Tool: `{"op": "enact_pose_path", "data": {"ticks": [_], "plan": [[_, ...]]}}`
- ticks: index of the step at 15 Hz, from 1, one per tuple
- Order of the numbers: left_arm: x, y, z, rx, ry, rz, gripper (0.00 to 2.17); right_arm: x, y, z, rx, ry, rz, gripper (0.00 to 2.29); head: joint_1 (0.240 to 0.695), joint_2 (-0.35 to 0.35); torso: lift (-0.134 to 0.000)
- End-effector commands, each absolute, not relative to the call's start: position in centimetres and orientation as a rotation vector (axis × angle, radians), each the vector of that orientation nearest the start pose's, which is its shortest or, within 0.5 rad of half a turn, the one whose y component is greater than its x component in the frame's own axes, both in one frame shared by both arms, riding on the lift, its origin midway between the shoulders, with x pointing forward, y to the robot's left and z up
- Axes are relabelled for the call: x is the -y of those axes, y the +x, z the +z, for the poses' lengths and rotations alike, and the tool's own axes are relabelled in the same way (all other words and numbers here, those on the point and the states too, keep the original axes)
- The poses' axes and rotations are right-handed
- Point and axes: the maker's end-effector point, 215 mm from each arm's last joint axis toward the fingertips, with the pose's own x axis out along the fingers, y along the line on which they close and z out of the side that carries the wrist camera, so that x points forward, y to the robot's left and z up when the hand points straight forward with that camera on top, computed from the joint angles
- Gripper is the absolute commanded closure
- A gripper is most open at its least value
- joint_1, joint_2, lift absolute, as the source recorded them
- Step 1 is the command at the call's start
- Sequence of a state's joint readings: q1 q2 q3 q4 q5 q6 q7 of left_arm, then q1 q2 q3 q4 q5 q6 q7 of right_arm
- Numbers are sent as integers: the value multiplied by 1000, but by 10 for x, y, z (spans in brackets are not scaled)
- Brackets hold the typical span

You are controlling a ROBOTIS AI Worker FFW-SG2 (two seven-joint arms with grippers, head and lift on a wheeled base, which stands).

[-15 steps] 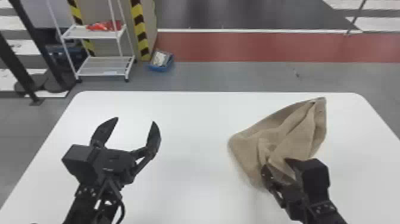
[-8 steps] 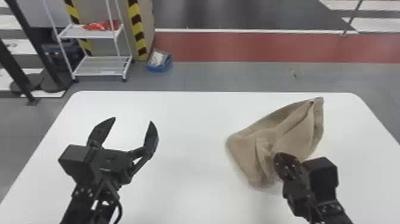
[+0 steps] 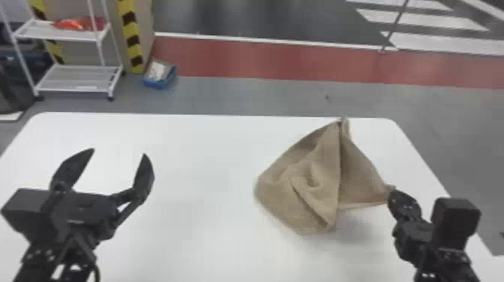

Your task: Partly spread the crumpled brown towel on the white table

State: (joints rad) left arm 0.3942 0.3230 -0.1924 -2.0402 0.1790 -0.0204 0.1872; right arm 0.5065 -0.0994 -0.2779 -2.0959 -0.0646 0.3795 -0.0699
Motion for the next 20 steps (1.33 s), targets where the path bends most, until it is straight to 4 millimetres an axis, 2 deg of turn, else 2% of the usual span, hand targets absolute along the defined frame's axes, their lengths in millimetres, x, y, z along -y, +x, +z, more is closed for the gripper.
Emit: {"op": "enact_pose_path", "data": {"ticks": [1,4,6,8,10,13,16,20], "plan": [[-180,468,-307,39,26,-170,80,452,397,-424,-387,-89,-369,1305,695,-251,-124],[-135,469,-307,34,-4,-268,73,447,398,-426,-389,-85,-359,1305,695,-350,-124],[-96,466,-313,18,-27,-352,90,441,401,-426,-386,-82,-346,1305,695,-350,-124],[-53,460,-329,-43,-54,-453,252,433,405,-421,-376,-84,-330,1305,695,-350,-124],[-10,453,-337,-71,-95,-541,272,425,408,-419,-375,-85,-315,1305,695,-350,-124],[51,434,-365,-207,-108,-713,356,423,408,-419,-376,-88,-312,1305,695,-350,-124],[94,418,-401,-314,-70,-800,356,421,407,-420,-378,-88,-309,1305,695,-350,-124],[143,402,-428,-355,5,-876,356,419,407,-420,-377,-89,-304,1305,695,-350,-124]]}}
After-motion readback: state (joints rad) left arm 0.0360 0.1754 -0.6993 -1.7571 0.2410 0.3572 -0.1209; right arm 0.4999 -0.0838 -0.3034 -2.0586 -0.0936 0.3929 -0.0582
